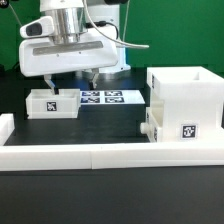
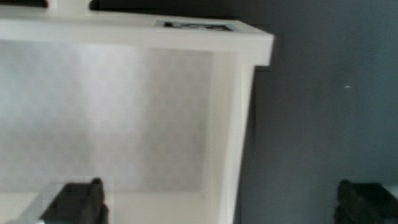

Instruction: Assemble drawer

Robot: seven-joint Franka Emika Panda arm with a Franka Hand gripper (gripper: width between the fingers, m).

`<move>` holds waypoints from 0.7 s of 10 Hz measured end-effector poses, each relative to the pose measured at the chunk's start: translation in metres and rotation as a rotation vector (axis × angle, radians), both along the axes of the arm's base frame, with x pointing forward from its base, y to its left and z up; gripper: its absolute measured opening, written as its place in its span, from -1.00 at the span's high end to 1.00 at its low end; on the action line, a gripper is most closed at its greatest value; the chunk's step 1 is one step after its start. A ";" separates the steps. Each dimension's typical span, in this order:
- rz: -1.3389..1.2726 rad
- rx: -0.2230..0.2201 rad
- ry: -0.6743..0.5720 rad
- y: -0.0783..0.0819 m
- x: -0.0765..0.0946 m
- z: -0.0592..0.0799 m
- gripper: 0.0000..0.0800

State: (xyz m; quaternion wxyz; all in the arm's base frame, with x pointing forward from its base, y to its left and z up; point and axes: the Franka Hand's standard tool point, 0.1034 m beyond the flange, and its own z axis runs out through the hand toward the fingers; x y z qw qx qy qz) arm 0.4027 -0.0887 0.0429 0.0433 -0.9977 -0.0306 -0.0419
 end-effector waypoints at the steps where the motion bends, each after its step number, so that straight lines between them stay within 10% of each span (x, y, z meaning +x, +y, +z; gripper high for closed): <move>1: 0.001 0.000 0.000 0.000 0.000 0.000 -0.62; 7: -0.075 -0.007 0.006 0.012 -0.016 -0.014 -0.62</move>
Offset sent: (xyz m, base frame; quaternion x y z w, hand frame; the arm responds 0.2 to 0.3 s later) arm 0.0000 0.0000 0.0000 0.0000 0.0000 0.0000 1.0000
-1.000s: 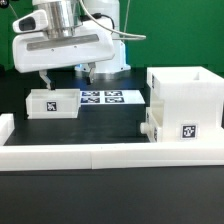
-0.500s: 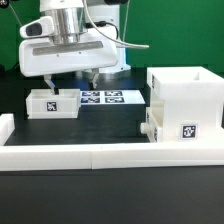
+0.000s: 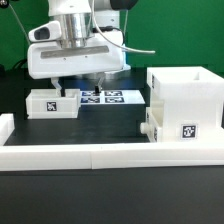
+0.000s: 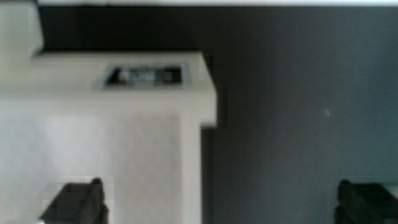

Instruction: Assemble drawer

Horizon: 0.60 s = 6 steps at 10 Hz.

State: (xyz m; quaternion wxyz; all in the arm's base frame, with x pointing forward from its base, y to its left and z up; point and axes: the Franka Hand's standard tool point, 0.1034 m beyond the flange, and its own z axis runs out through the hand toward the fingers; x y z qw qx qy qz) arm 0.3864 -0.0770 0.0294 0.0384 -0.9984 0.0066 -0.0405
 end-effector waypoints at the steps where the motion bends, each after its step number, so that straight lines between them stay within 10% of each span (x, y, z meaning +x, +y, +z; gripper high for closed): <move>1: -0.006 0.000 0.003 -0.001 -0.003 -0.005 -0.62; 6: 0.001 -0.006 -0.009 0.006 -0.007 -0.021 -0.62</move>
Offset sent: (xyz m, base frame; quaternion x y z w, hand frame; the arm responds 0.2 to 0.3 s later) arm -0.0118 -0.0100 -0.0223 -0.0512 -0.0057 0.0188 0.9985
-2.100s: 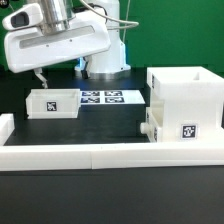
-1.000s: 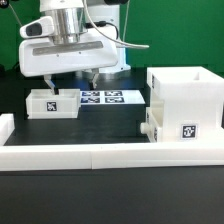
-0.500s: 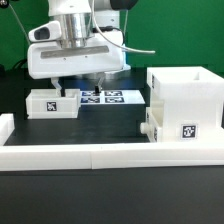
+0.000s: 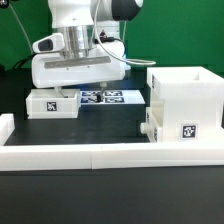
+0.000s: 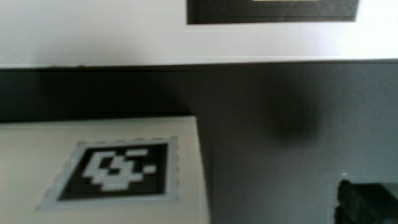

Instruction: Assemble drawer

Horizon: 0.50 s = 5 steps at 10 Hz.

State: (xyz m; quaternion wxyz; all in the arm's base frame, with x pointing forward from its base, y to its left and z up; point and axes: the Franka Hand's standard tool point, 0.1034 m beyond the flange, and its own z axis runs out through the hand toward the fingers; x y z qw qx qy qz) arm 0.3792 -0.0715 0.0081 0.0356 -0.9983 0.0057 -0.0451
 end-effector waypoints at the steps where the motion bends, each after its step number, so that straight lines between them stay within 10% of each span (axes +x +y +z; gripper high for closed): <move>1: 0.000 -0.002 -0.005 0.000 0.000 -0.001 -0.62; 4: 0.004 -0.009 -0.016 -0.003 0.001 -0.002 -0.62; 5: 0.004 -0.008 -0.016 -0.003 0.001 -0.002 -0.28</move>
Offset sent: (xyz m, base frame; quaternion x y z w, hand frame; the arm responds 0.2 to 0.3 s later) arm -0.0020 -0.0066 -0.0138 -0.0334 0.0164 -0.0034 0.9993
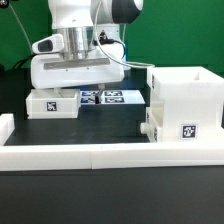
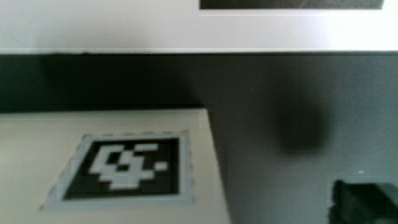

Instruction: Assemble drawer

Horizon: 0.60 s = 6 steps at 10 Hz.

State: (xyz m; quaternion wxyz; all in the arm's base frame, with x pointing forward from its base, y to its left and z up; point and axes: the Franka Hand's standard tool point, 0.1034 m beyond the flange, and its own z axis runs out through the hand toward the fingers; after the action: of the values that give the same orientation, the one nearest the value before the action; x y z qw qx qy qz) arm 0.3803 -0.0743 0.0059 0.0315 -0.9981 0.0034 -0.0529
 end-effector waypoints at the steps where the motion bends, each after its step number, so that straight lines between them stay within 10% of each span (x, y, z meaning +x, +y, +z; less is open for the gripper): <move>1: 0.000 0.000 0.000 0.000 0.000 0.000 -0.28; 3: 0.000 0.000 0.000 0.000 0.000 0.000 0.66; 6: 0.000 -0.003 -0.007 -0.001 0.002 0.001 0.89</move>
Offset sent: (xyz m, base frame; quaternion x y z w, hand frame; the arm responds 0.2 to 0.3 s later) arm 0.0000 0.0000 0.0000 0.0000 0.0000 0.0000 1.0000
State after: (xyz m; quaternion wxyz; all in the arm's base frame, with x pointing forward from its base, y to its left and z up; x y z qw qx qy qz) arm 0.3822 -0.0749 0.0070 0.0300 -0.9979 0.0033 -0.0565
